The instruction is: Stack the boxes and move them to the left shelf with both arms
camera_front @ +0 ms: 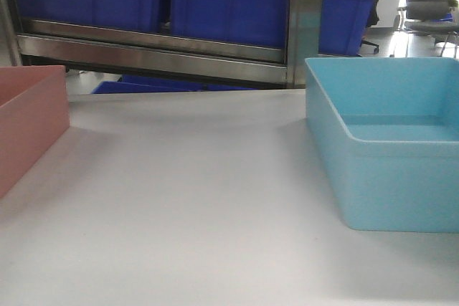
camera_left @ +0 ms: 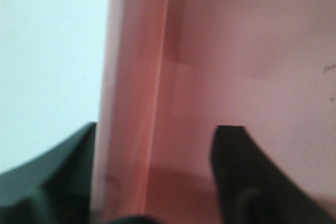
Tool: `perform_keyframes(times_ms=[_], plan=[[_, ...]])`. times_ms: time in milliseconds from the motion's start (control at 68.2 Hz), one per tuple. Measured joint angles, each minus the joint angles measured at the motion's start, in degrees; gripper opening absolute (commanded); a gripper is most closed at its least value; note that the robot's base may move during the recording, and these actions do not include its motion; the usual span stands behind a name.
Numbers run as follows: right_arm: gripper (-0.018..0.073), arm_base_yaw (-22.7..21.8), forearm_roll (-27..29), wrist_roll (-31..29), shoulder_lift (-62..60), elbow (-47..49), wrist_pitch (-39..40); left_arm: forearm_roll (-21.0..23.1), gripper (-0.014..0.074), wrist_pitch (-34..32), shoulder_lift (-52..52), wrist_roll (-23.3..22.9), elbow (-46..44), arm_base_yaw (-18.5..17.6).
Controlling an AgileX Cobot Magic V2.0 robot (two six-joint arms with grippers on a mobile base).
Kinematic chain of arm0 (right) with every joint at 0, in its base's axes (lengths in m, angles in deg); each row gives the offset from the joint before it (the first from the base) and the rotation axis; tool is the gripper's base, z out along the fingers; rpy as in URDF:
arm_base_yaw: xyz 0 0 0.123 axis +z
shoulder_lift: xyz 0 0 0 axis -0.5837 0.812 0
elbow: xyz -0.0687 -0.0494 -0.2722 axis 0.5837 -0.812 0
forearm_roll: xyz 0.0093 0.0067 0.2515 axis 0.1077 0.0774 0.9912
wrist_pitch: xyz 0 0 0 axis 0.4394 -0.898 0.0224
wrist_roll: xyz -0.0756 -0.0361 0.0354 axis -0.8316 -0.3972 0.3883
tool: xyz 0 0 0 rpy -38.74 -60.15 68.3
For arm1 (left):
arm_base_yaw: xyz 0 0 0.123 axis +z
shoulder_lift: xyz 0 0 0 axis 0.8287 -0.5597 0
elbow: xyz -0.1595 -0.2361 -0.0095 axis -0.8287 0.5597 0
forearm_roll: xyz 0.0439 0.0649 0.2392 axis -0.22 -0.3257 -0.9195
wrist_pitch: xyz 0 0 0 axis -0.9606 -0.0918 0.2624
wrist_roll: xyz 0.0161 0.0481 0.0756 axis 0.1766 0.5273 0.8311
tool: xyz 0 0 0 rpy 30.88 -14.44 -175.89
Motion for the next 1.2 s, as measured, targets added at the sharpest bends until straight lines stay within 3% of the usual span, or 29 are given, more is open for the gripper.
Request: perform_keyframes(times_ms=[44, 440, 601, 704, 880, 1056, 1203], plan=[[0.0055, 0.0, 0.0, 0.0, 0.0, 0.0, 0.0, -0.18, -0.0025, -0.05, 0.0, 0.0, 0.0, 0.09], [0.0055, 0.0, 0.0, 0.0, 0.0, 0.0, 0.0, 2.16, -0.0004, 1.62, 1.31, -2.63, 0.0, 0.24], [0.0055, 0.0, 0.0, 0.0, 0.0, 0.0, 0.0, 2.32, -0.0004, 3.41, 7.31, -5.23, 0.0, -1.94], [0.0055, 0.0, 0.0, 0.0, 0.0, 0.0, 0.0, 1.78, -0.0004, 5.84, 12.57, -10.3, 0.0, -4.96], [0.0055, 0.0, 0.0, 0.0, 0.0, 0.0, 0.0, 2.22, -0.0004, 9.81, 19.7, -23.41, 0.0, -12.5], [0.0055, 0.0, 0.0, 0.0, 0.0, 0.0, 0.0, 2.36, -0.0004, 11.29, 21.45, -32.29, 0.66, -22.56], [0.0055, 0.0, 0.0, 0.0, 0.0, 0.0, 0.0, 2.56, -0.0004, 8.61, 21.45, -40.23, 5.6, -30.72]])
